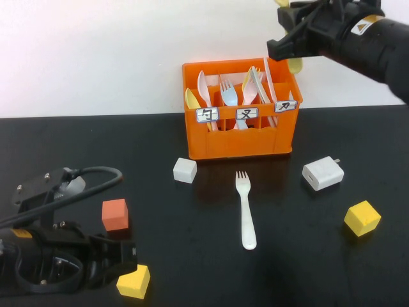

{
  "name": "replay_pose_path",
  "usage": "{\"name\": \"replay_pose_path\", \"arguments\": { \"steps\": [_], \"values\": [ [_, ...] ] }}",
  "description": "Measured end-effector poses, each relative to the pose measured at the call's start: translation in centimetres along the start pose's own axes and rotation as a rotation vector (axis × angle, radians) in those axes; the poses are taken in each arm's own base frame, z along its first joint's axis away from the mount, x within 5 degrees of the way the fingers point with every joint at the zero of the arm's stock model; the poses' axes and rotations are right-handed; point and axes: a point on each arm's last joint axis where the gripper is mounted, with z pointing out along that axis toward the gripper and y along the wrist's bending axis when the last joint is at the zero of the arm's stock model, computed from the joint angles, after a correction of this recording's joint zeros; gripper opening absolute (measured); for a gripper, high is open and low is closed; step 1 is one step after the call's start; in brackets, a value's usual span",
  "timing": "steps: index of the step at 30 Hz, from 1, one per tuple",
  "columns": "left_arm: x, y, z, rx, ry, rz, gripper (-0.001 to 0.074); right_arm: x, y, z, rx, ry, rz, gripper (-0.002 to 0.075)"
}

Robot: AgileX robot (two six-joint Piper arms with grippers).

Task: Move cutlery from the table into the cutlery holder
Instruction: Place the knife on the box

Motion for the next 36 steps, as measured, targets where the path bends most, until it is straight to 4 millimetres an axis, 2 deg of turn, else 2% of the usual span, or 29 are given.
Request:
{"name": "replay_pose_path", "arguments": {
  "steps": [17, 23, 30, 36],
  "values": [
    [0.0, -0.1, 0.0, 0.013, -0.002, 0.009, -0.0001, 6.3, -0.2, 5.8, 0.112, 0.004, 0.081, 0.0105],
    [0.0, -0.1, 0.0, 0.013, -0.002, 0.009, -0.0001, 6.9, -0.1, 7.3, 0.116, -0.001, 0.088, 0.0105],
    [0.0, -0.1, 0.0, 0.013, -0.002, 0.014, -0.0001, 6.8, -0.2, 7.6, 0.118, -0.006, 0.081, 0.0105],
    [0.0, -0.1, 0.0, 0.012, -0.005, 0.016, -0.0001, 7.0, -0.2, 7.7, 0.117, 0.006, 0.009, 0.0115]
  ]
}}
